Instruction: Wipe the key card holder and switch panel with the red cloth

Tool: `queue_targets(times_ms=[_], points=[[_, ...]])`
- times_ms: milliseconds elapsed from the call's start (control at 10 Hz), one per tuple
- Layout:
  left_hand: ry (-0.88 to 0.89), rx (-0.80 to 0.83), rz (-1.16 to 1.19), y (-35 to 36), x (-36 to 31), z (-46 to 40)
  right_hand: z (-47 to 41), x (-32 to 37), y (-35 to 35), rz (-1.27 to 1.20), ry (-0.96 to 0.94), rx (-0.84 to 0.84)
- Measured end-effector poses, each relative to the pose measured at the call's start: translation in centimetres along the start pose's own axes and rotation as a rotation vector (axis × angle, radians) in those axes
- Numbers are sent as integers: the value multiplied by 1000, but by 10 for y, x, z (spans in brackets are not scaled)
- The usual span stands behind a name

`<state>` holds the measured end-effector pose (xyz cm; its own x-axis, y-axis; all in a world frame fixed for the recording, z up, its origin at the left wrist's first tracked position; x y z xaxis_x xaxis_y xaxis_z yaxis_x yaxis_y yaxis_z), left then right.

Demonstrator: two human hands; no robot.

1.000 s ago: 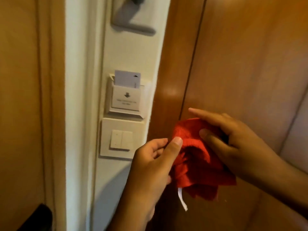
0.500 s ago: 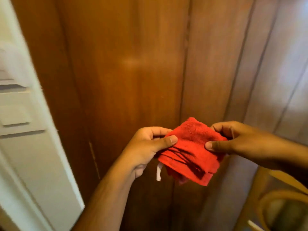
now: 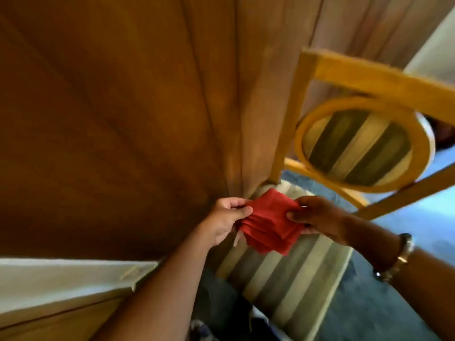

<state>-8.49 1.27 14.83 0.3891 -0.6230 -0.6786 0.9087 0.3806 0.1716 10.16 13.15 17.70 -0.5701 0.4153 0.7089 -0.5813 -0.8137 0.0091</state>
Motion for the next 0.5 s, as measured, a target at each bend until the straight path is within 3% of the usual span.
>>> queue_targets(times_ms=[200,300,400,500], points=[[-240,-109,-87,7,156,-87,-67,-169,6,-205,333,-195],[-261,-153,-159,4,207,-111,-89,-223,21,-144,414,-229],[-225,-222,-350,-3,221,-122,-99,-242,24,44,377,-317],[-191,-290,-578,-9,198,-106,-87,-218,24,397,341,-392]])
Point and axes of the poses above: each hand's wrist, its own z-axis away from the middle knuckle, its own y-axis out of the palm, x = y × z, the point moved 4 cm from there along -z, towards the middle knuckle, and after that the axes turned 6 degrees about x, right-handed, at the moved point
